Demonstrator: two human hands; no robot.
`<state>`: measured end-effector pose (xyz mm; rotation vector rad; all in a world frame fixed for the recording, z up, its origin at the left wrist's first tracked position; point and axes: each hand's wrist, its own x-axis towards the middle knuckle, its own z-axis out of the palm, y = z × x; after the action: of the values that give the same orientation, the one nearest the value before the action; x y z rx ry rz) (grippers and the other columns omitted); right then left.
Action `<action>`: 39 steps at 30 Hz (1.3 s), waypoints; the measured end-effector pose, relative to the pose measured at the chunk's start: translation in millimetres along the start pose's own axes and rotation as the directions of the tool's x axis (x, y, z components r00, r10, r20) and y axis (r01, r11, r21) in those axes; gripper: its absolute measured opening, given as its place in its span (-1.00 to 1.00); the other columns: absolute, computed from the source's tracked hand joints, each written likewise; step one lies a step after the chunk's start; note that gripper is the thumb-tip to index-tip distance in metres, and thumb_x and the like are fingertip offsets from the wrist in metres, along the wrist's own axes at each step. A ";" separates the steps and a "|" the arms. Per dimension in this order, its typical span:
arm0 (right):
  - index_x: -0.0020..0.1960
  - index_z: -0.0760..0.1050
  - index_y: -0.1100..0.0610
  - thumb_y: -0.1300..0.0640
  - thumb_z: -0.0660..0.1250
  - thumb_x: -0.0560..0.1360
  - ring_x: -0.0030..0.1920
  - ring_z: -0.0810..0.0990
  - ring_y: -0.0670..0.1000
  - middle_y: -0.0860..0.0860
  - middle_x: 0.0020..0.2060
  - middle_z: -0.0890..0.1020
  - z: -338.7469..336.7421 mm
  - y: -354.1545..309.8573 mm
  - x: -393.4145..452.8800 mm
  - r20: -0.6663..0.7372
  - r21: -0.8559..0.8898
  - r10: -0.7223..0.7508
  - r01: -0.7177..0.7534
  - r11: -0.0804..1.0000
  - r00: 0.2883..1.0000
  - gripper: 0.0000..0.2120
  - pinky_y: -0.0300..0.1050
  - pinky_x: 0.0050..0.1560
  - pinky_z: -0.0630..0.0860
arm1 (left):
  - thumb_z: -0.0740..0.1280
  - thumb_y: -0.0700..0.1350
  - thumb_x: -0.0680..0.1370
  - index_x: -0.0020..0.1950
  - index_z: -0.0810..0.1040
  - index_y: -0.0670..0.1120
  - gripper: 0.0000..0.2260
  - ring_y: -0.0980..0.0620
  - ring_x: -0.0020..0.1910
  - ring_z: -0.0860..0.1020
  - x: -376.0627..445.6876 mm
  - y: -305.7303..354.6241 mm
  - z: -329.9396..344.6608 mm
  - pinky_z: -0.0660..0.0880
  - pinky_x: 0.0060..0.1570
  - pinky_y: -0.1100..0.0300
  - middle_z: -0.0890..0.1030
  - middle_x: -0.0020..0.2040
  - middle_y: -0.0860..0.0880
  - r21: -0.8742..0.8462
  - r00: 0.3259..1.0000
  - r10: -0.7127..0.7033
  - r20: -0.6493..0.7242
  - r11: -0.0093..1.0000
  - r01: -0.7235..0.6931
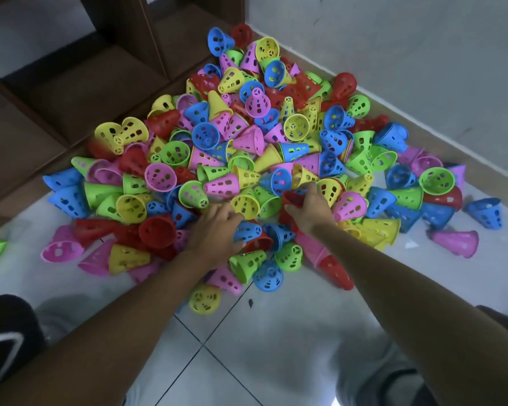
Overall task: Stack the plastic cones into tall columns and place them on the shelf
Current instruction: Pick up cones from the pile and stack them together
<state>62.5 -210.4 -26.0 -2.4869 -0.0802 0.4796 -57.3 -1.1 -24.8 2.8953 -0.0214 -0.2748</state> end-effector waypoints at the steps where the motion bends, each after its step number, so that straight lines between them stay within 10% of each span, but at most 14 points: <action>1: 0.40 0.31 0.09 0.01 0.44 0.52 0.13 0.60 0.14 0.10 0.20 0.56 -0.6 -0.7 -0.2 -0.036 0.004 -0.010 0.010 1.000 0.999 -0.46 0.12 0.16 0.62 | 0.37 0.14 0.54 0.42 0.44 -0.01 -0.51 -0.08 0.32 0.33 -0.5 1.0 -0.2 0.40 0.27 0.01 0.41 0.29 -0.02 -0.019 1.000 0.003 -0.027 1.000 -0.004; 8: 0.15 0.57 0.14 0.17 0.27 0.64 -0.25 0.59 -0.09 -0.01 -0.06 0.65 -21.5 -7.4 -17.3 -0.160 0.010 -0.069 0.071 0.997 0.985 -0.85 -0.41 -0.42 0.42 | 0.40 0.10 0.52 0.37 0.48 -0.06 -0.53 -0.06 0.28 0.39 -23.9 11.9 -18.3 0.47 0.18 -0.01 0.48 0.26 -0.03 -0.224 0.976 -0.046 -0.211 0.975 -0.003; 19: -0.02 0.49 0.07 0.02 0.24 0.67 -0.24 0.65 0.03 -0.04 -0.18 0.65 -65.4 -39.9 -107.3 -0.192 0.295 -0.082 0.138 0.945 0.978 -0.84 -0.21 -0.28 0.62 | 0.53 0.09 0.43 0.05 0.54 0.05 -0.71 0.01 0.01 0.52 -76.3 51.8 -31.5 0.53 -0.01 0.02 0.52 -0.03 0.12 -0.745 0.921 -0.335 -0.197 0.662 0.082; 31: -0.13 0.48 0.12 0.06 0.19 0.69 -0.14 0.72 0.24 0.13 -0.19 0.66 -53.4 7.0 -189.0 -0.158 0.567 0.187 -0.066 0.821 0.969 -0.74 0.15 -0.06 0.66 | 0.42 0.14 0.37 0.06 0.54 0.00 -0.65 0.05 -0.02 0.43 -171.9 47.0 51.9 0.41 -0.03 0.13 0.51 -0.03 0.11 -0.515 0.997 -0.075 -0.001 0.855 0.063; 39: 0.13 0.46 0.24 0.15 0.11 0.72 -0.34 0.64 0.00 0.03 -0.20 0.59 -16.7 19.1 -235.5 0.008 0.693 0.291 -0.215 0.688 0.957 -0.80 -0.15 -0.15 0.62 | 0.52 -0.07 0.40 0.07 0.53 -0.04 -0.70 0.02 -0.01 0.52 -195.8 31.8 80.1 0.51 0.01 0.01 0.55 0.02 0.03 -0.558 0.983 -0.142 0.119 0.809 0.185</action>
<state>-152.2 -273.9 51.1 -1.7675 0.4261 0.3946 -264.4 -43.3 -57.9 2.2870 0.2584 -0.3466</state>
